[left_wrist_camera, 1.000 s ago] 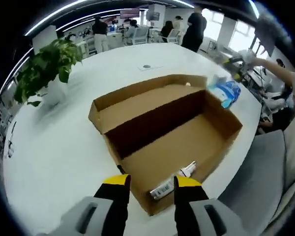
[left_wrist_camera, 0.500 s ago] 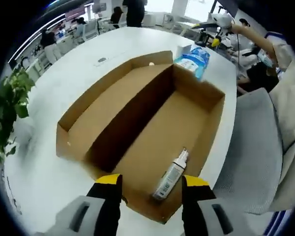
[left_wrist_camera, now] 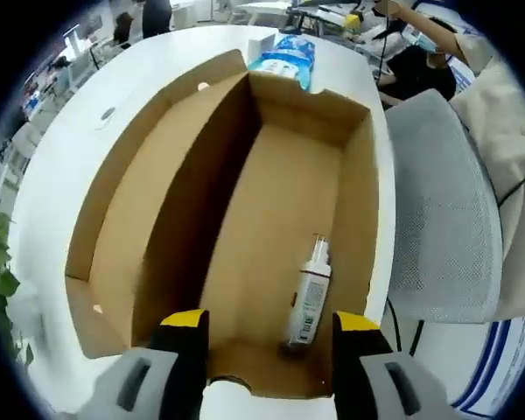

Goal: Operate the shoe box by opening the lid, removing the specified soft item, and placing it in the target area until the item is outside and the box remains undamaged.

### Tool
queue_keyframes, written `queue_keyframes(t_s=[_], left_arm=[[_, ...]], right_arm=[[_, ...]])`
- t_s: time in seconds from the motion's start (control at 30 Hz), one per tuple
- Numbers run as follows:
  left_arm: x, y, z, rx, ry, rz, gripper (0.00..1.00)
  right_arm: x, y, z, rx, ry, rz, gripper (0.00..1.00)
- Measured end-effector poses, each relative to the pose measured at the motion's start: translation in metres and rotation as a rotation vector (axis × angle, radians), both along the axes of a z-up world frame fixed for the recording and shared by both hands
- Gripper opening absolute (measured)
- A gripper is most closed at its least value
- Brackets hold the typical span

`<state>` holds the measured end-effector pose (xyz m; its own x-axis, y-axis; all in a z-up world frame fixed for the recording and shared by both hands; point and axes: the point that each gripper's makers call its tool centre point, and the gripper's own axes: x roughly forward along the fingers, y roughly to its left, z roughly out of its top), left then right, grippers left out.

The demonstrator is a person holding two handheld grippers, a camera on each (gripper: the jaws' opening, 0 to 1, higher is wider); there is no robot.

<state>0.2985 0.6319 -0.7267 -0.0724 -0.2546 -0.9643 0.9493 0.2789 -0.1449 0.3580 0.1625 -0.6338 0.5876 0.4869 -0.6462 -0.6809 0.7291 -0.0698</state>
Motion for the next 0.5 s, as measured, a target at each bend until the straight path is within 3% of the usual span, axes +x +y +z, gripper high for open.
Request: queue_keyframes(t_s=[0.23, 0.5], left_arm=[[-0.01, 0.004, -0.016, 0.063, 0.068, -0.135, 0.62], [-0.009, -0.005, -0.028, 0.082, 0.1, -0.203, 0.64]], right_arm=[[-0.016, 0.007, 0.003, 0.056, -0.015, -0.036, 0.96], [-0.029, 0.006, -0.003, 0.069, -0.007, -0.065, 0.96]])
